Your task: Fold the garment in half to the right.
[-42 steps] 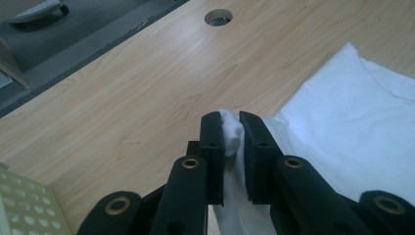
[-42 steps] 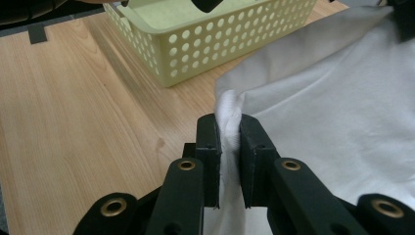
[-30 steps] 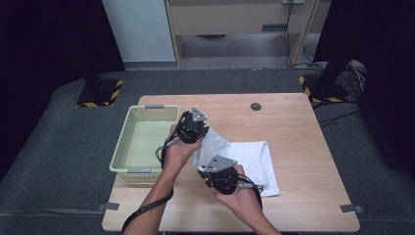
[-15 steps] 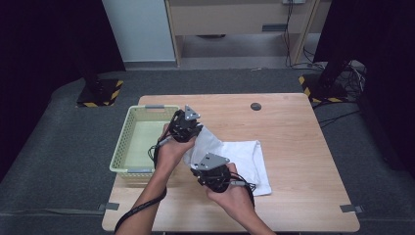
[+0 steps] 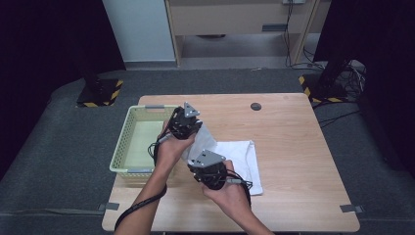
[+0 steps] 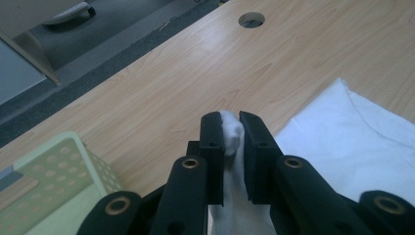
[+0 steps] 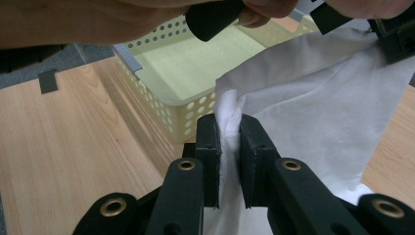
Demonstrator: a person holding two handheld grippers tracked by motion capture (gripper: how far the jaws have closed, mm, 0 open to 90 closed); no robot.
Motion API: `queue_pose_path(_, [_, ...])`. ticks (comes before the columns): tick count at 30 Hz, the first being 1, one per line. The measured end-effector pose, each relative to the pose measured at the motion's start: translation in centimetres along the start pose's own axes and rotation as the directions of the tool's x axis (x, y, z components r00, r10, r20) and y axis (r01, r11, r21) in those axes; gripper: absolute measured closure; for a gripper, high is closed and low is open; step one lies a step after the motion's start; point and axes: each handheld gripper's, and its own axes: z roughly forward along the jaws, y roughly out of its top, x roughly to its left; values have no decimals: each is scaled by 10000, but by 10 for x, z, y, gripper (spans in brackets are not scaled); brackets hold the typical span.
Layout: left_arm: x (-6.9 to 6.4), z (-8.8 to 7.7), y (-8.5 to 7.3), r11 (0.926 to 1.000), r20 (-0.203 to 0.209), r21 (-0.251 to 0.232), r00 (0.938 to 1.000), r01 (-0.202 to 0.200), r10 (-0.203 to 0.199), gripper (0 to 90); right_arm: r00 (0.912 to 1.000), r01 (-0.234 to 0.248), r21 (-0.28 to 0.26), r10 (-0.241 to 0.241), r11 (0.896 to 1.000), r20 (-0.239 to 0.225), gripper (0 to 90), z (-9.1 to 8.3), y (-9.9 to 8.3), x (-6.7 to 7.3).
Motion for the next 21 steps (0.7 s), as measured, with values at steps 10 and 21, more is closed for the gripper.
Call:
queue_pose_path(10, [-3, 8, 2, 9999, -43, -85, 9999, 146, -146, 810, 9999, -147, 39, 147, 9999, 69, 804, 4, 1, -3])
queue_pose_path(21, [-19, 16, 15, 9996, 468, -199, 9987, 217, -208, 810, 9997, -190, -73, 191, 9998, 169, 804, -20, -10, -14])
